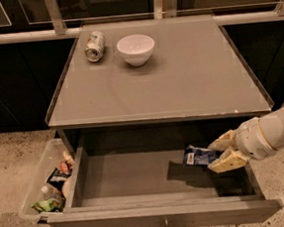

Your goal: Place rxbar blueberry into top drawer

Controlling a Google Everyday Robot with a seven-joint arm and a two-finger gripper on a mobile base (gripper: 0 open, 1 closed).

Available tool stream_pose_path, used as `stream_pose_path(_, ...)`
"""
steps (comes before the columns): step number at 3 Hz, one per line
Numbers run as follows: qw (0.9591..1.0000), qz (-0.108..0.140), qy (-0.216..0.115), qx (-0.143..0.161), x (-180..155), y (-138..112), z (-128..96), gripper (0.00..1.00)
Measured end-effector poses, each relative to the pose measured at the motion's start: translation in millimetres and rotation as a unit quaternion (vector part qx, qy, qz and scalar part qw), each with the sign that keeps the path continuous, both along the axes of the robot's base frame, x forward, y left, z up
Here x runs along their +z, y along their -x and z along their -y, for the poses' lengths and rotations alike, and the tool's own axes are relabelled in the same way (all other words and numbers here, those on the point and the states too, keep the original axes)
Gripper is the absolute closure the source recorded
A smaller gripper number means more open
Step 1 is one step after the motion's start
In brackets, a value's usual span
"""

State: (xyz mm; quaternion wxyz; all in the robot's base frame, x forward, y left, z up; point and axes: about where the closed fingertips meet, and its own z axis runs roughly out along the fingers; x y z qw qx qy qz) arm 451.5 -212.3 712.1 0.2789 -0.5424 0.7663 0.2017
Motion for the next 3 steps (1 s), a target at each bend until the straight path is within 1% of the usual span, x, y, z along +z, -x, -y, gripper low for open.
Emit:
stream_pose_path(1,0.9977,0.005,0.061,-0.028,-11,10,-13,1.00)
stream_pose_path(2,0.9944,-0.007,0.088,-0.058,-38,21,-5,1.00)
stream_pose_path(3,0.9944,-0.007,0.088,-0.058,-38,21,-5,1.00)
